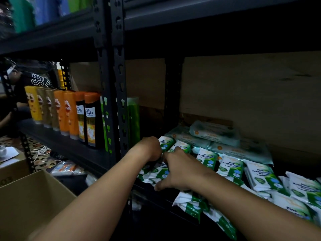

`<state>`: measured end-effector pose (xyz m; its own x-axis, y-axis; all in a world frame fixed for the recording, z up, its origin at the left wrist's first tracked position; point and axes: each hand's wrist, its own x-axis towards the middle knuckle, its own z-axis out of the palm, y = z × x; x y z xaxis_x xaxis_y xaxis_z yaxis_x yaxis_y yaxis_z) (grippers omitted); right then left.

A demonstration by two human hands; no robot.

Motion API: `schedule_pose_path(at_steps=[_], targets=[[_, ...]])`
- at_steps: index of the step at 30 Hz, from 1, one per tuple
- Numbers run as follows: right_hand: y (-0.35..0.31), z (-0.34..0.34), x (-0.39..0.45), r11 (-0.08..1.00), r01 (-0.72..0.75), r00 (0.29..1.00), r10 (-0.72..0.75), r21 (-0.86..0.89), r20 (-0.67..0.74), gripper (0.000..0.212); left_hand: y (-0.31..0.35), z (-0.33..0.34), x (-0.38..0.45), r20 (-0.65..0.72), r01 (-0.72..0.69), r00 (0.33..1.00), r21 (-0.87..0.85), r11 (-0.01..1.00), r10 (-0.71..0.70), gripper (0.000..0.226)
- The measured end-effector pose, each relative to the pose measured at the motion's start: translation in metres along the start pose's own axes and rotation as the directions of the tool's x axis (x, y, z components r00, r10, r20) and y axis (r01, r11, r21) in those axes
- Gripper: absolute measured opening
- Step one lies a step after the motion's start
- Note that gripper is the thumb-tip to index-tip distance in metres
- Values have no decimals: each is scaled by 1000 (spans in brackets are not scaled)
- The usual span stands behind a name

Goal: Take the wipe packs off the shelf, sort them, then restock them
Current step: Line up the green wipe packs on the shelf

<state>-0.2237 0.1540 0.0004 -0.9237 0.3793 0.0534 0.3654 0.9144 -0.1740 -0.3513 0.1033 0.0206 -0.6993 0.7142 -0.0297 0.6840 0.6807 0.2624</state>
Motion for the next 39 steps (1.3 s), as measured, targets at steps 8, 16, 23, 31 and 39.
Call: schedule_pose_path(at_steps=[8,16,23,31,39], targets=[[-3,8,5,999,-39,998,38,-26,-41,85,-19,20,24,-25,64,998,-42,997,-65,49],[-11,11,7,983,-96,995,88,-155,-57,89,-26,40,23,-88,-30,996,18,999,32,55],[-16,15,6,983,-102,992,90,-150,-85,96,-33,42,27,-106,-59,993,-8,998,58,43],[-11,6,5,958,-253,968,251,132,27,134,-33,40,43,-118,23,993,-81,996,-32,56],[2,3,37,538,-374,909,374,755,184,117,-24,33,64,-143,-28,990,-274,961,-12,30]])
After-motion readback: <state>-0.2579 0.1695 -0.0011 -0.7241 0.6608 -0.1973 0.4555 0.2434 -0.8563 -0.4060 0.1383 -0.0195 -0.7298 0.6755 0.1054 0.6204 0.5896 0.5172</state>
